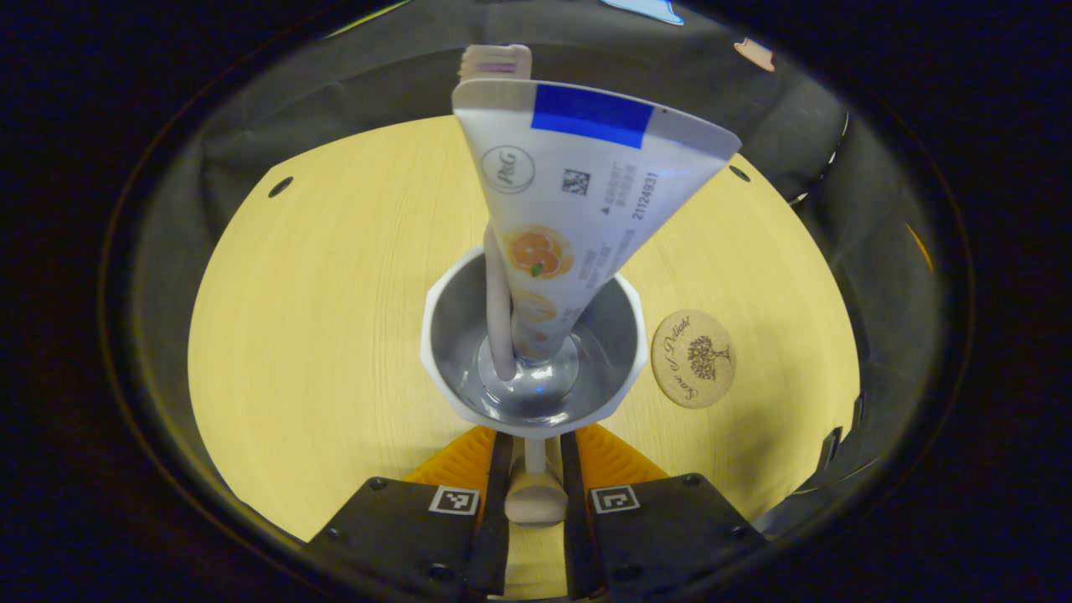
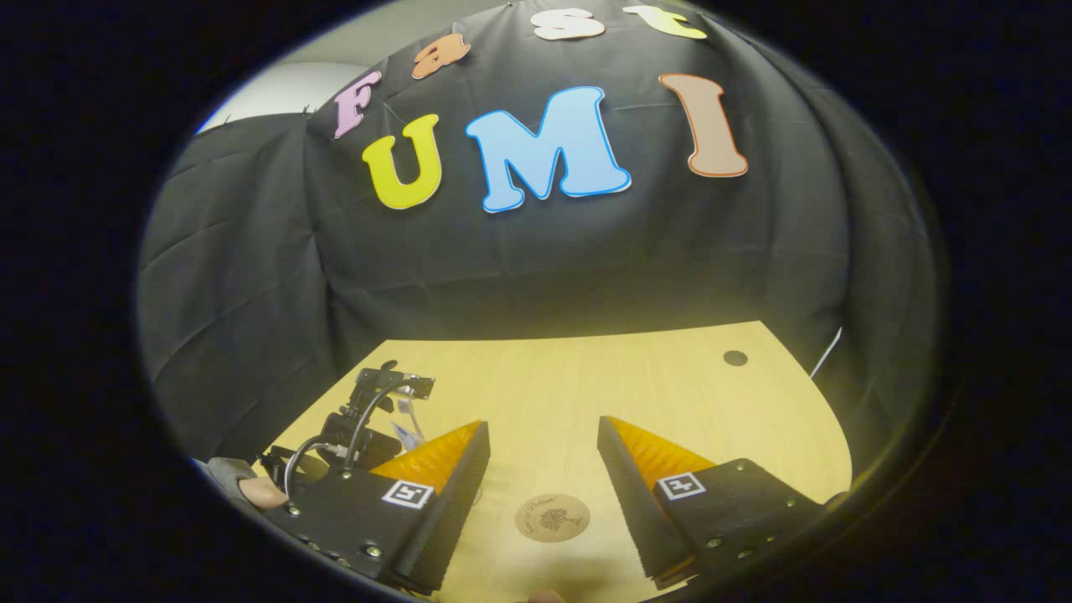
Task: Put the toothbrush and toothpaste on the desktop into the cup, then pick up the cup and place it on the coaster on the desktop.
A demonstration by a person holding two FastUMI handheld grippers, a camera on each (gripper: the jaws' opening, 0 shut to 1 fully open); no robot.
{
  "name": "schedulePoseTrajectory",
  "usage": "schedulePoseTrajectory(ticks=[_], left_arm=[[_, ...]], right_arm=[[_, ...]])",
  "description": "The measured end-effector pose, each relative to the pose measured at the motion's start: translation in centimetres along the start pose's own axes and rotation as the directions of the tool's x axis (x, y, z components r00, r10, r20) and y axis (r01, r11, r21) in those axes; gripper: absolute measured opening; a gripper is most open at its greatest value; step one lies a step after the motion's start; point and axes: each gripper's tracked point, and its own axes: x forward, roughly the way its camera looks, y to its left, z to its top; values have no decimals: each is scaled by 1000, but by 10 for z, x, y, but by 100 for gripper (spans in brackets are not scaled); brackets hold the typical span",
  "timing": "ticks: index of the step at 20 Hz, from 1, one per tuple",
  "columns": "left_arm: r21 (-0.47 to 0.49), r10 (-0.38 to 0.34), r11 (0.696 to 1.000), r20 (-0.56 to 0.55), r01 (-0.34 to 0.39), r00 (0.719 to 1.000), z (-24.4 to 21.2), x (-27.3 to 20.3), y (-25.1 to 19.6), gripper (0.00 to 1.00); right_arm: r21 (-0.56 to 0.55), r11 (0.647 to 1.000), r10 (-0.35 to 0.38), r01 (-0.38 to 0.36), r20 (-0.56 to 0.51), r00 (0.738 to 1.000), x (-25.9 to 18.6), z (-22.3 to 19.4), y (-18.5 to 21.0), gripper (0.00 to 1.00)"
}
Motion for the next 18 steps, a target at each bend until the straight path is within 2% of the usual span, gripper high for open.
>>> schedulePoseTrajectory(ticks=[4, 18], left_arm=[[37, -8, 999, 28, 7, 1000, 3, -6, -17, 34], [131, -120, 985, 30, 115, 992, 14, -6, -114, 34]], right_arm=[[6, 1000, -8, 8, 6, 1000, -4, 1, -3, 82], [39, 996, -79, 78, 23, 997, -28, 1, -39, 82]])
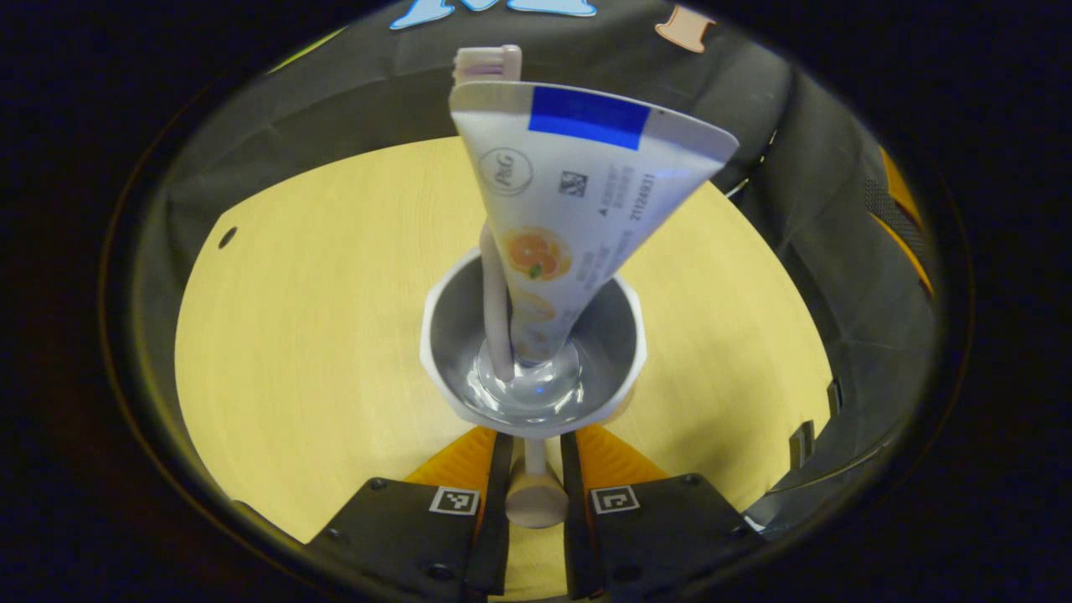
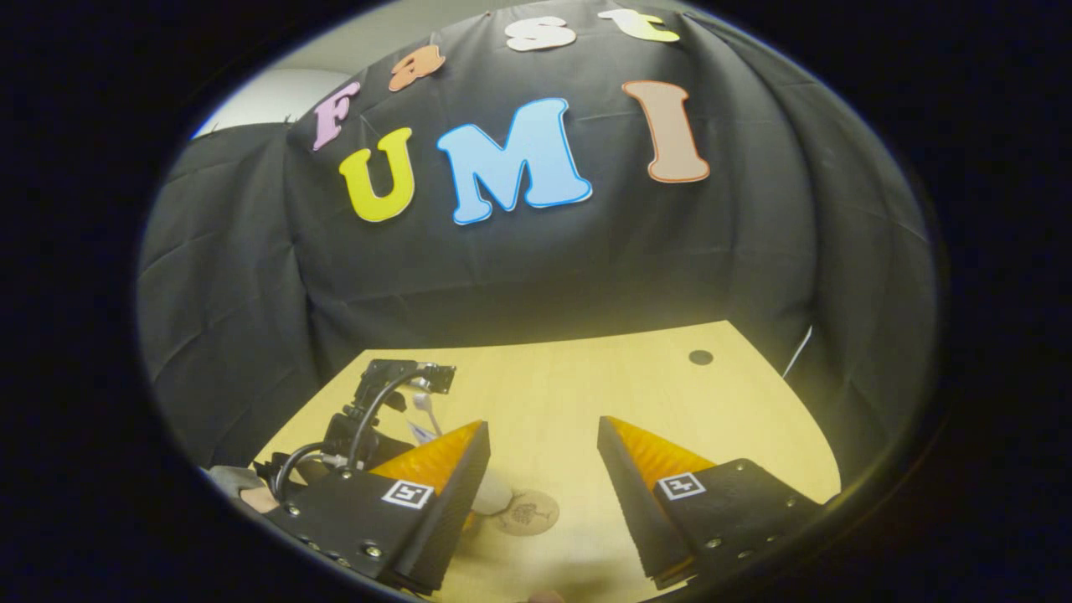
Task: Put the toothbrush and toothpaste on the desktop into the cup, then pick up the cup and place it on the coaster on the desktop.
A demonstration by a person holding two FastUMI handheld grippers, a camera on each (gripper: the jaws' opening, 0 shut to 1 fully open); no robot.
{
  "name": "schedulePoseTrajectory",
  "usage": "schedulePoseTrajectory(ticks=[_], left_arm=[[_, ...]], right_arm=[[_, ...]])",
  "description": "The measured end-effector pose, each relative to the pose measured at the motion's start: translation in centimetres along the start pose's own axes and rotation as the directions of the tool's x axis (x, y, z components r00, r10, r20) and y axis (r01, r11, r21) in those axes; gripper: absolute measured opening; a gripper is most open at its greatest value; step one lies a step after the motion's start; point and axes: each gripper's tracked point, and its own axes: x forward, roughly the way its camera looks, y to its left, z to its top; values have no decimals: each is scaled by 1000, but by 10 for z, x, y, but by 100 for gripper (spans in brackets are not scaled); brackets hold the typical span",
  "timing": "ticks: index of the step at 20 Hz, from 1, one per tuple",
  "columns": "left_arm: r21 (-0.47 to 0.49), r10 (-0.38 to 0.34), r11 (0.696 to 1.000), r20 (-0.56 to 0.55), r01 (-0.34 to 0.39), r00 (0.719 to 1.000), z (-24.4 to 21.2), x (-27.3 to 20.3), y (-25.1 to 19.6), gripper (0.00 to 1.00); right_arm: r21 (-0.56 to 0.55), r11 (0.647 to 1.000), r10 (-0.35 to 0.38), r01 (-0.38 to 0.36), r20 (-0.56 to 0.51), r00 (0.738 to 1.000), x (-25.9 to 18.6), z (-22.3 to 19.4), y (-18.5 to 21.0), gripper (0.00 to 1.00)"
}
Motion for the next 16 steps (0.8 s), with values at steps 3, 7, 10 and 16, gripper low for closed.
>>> schedulePoseTrajectory(ticks=[3, 7, 10, 16], left_arm=[[19, -20, 1000, -11, 21, 1000, 2, 7, -16, 34], [35, -30, 999, -24, 30, 999, 2, 14, -31, 34], [46, -17, 999, -46, 19, 999, -3, 23, -34, 34], [55, 8, 998, -60, -5, 998, -9, 28, -34, 34]], right_arm=[[8, 1000, -13, 13, -4, 1000, -4, -1, -9, 82], [17, 999, -28, 28, -10, 1000, -8, -3, -21, 82], [30, 999, -33, 33, -14, 999, -10, -5, -29, 82], [45, 999, -26, 27, -23, 999, -13, -9, -37, 82]])
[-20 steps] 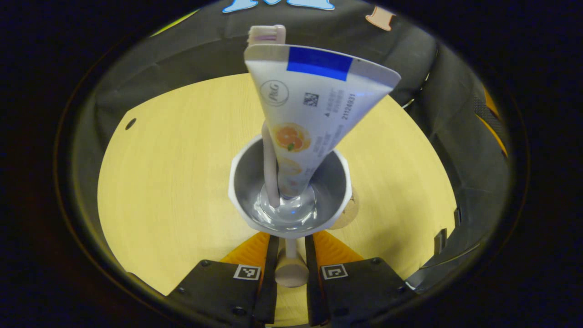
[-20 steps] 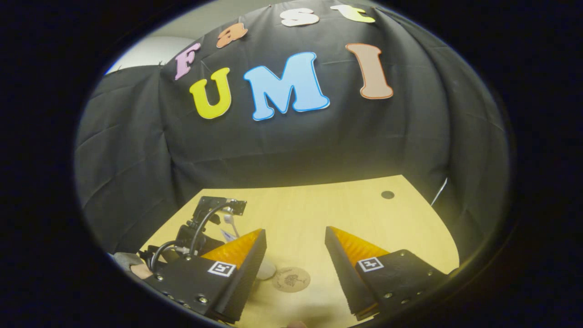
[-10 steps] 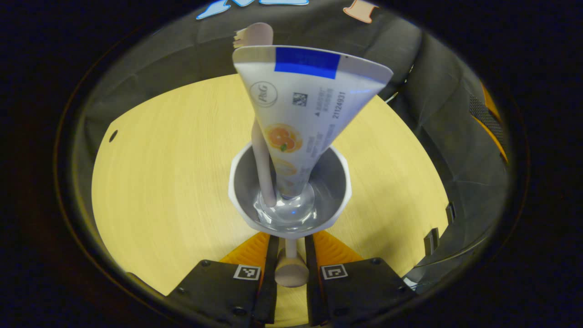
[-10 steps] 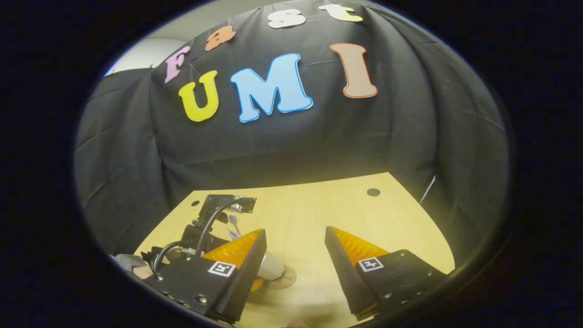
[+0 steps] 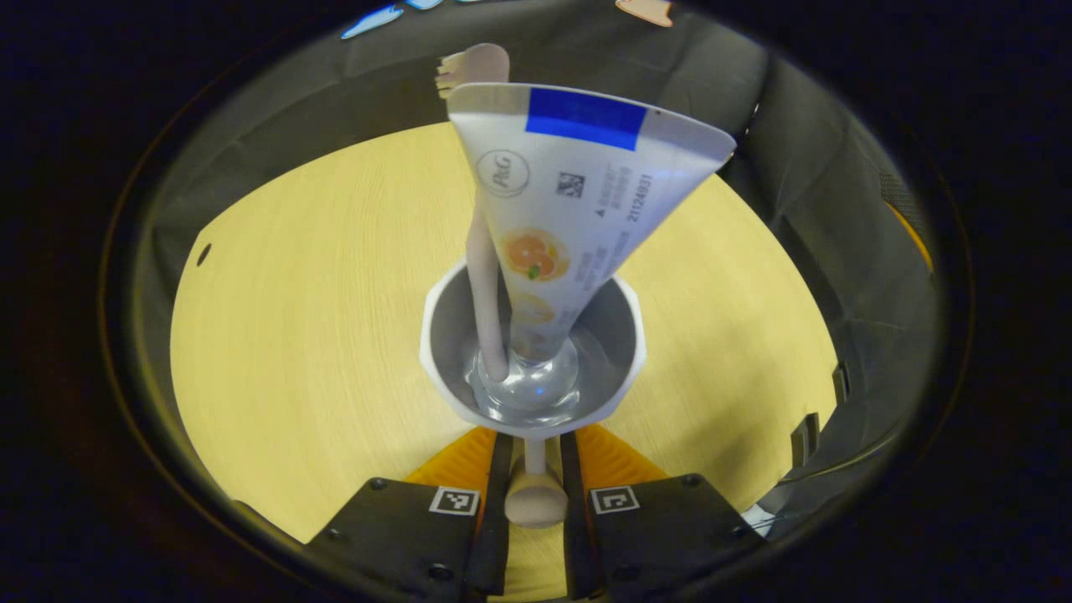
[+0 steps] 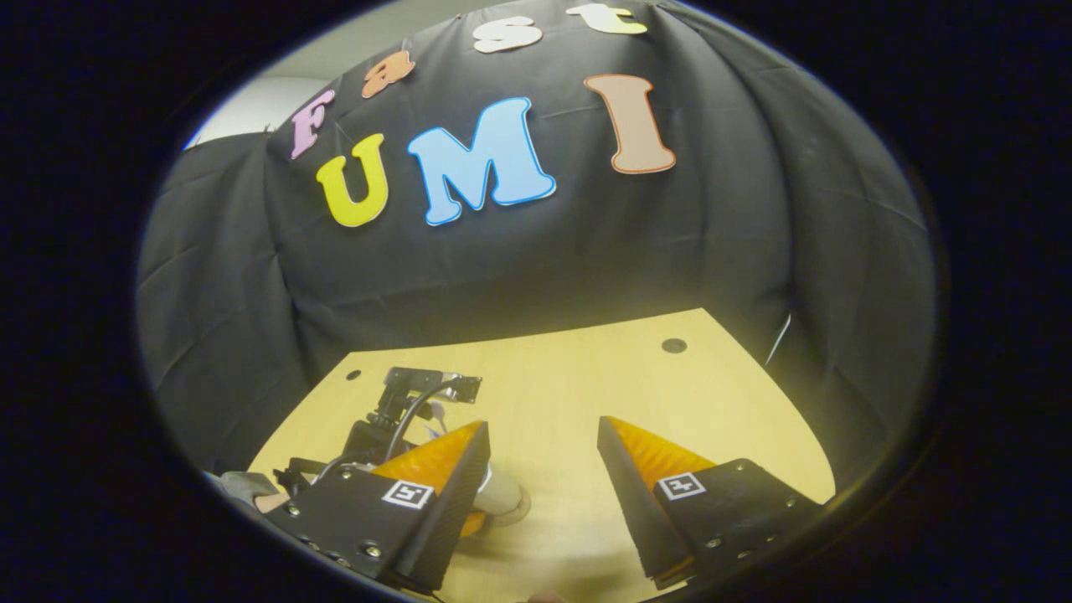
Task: Put the toothbrush and toothpaste on the desktop into the cup, then pick up the cup and place it on the coaster on the desktop.
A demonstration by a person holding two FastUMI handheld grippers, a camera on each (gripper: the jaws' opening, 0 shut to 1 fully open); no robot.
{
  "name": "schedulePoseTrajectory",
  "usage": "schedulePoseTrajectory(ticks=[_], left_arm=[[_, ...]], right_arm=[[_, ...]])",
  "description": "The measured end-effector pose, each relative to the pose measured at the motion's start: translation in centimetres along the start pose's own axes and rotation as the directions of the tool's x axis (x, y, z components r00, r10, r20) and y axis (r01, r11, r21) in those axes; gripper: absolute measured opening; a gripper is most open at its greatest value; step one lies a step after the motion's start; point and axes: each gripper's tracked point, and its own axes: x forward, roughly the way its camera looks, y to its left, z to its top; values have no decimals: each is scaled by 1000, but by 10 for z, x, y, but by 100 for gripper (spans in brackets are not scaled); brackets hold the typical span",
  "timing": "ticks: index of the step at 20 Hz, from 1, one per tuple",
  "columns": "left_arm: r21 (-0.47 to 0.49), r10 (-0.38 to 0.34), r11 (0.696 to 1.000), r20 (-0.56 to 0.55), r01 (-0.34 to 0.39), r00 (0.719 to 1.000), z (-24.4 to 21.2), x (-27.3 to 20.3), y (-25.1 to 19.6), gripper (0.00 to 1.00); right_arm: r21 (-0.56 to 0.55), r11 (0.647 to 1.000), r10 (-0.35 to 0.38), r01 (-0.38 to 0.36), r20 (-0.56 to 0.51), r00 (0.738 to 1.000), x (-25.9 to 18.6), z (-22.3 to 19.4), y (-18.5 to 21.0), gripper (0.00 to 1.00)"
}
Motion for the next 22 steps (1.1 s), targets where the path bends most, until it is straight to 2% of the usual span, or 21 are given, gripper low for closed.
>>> schedulePoseTrajectory(ticks=[4, 8, 10, 12, 13, 14, 15, 17, 18, 22], left_arm=[[0, 16, 1000, -7, -16, 1000, 0, 1, 0, 34], [-4, 14, 1000, 17, -14, 1000, 6, -2, -4, 38], [5, 13, 1000, 28, -13, 1000, 6, -5, -8, 36], [-6, 9, 1000, 58, -9, 998, 9, -11, -14, 51], [-17, 20, 1000, 77, -18, 997, 11, -15, -13, 63], [-29, 21, 999, 99, -18, 995, 13, -21, -13, 58], [-43, 27, 999, 123, -22, 992, 14, -27, -12, 58], [-67, 27, 998, 186, -15, 982, 20, -42, -16, 73], [-74, 32, 997, 224, -16, 974, 23, -51, -17, 74], [-97, 45, 995, 396, -7, 917, 39, -89, -18, 76]], right_arm=[[-13, 1000, 19, -19, -5, 1000, -1, -1, -1, 82], [-29, 999, 39, -39, -4, 999, -2, 0, -3, 82], [-34, 998, 52, -53, -11, 999, -2, 0, -1, 82], [-47, 997, 65, -65, -7, 998, -3, 4, -1, 82], [-56, 996, 71, -71, -3, 997, -5, 6, -1, 82], [-64, 995, 79, -79, 1, 997, -6, 7, 0, 82], [-73, 994, 87, -86, 2, 996, -9, 8, 0, 82], [-92, 991, 95, -94, 5, 995, -15, 9, 0, 82], [-102, 990, 96, -95, 7, 995, -17, 10, 0, 82], [-130, 988, 91, -87, 25, 996, -23, 15, 1, 82]])
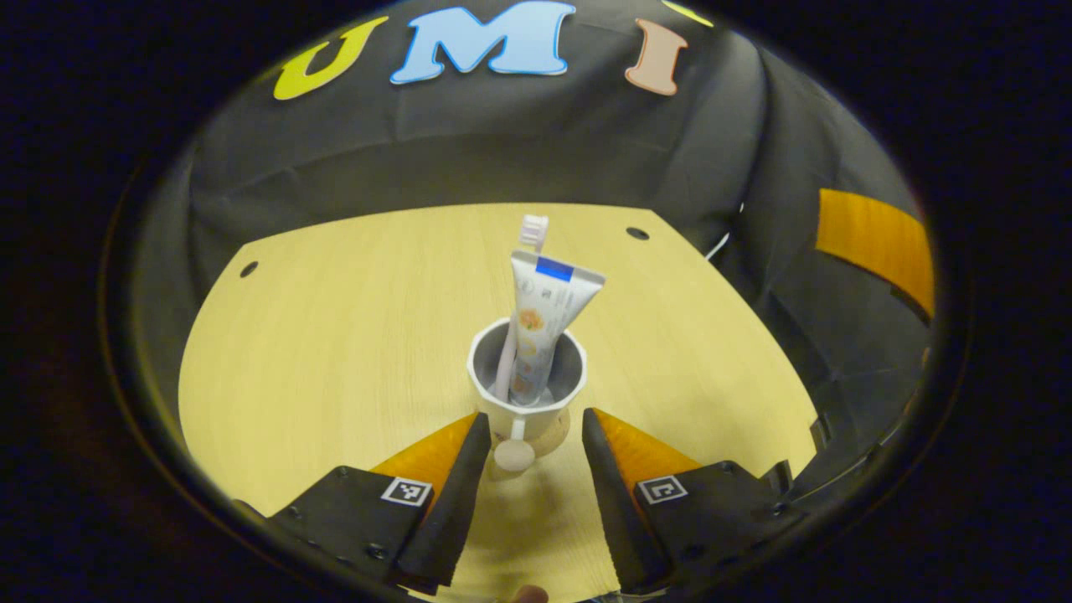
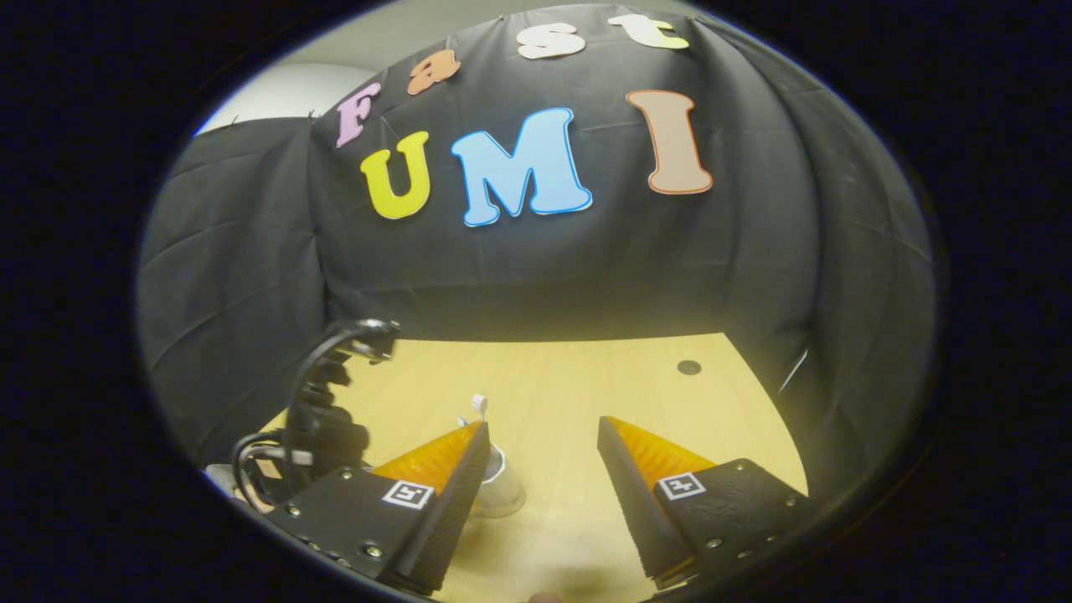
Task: Put the toothbrush and toothpaste on the desktop into the cup, then pick up the cup and place it on the coaster on the desktop.
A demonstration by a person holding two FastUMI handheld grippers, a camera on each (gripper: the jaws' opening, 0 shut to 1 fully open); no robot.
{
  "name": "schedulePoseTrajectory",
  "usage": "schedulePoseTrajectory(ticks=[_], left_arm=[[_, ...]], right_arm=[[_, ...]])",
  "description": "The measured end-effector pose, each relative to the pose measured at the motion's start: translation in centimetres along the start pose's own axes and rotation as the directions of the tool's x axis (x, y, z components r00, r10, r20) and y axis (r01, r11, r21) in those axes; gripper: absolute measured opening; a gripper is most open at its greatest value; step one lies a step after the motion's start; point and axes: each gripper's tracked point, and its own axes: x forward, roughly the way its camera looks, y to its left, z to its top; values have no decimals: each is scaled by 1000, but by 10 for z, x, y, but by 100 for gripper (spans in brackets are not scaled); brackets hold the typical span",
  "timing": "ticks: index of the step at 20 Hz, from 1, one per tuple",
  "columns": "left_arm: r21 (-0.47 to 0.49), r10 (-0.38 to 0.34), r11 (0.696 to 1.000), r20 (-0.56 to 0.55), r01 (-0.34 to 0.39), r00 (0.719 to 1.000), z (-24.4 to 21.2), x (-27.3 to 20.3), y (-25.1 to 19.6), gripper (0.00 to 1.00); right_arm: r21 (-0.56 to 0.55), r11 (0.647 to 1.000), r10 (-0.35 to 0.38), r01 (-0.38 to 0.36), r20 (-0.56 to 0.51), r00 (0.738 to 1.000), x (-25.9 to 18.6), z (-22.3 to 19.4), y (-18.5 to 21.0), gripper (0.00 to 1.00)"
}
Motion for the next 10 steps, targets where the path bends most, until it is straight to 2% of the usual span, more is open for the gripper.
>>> schedulePoseTrajectory(ticks=[3, 4, 5, 7, 8, 10], left_arm=[[-21, 4, 1000, 125, -2, 992, 24, -25, 3, 74], [-23, 6, 1000, 169, -2, 986, 33, -34, 7, 78], [-25, 7, 1000, 212, -1, 977, 42, -43, 10, 82], [-21, 17, 1000, 287, -11, 958, 56, -57, 12, 84], [-21, 26, 1000, 324, -20, 946, 61, -64, 15, 89], [-22, 38, 999, 392, -32, 919, 74, -81, 26, 89]], right_arm=[[-6, 1000, -28, 28, 25, 999, -8, 4, 1, 82], [-8, 999, -38, 38, 37, 999, -9, 6, 1, 82], [-10, 999, -51, 52, 52, 997, -11, 9, 1, 82], [-11, 997, -79, 80, 75, 994, -13, 13, 1, 82], [-14, 996, -87, 88, 86, 993, -14, 16, 2, 82], [-32, 994, -98, 102, 111, 989, -17, 21, 6, 82]])
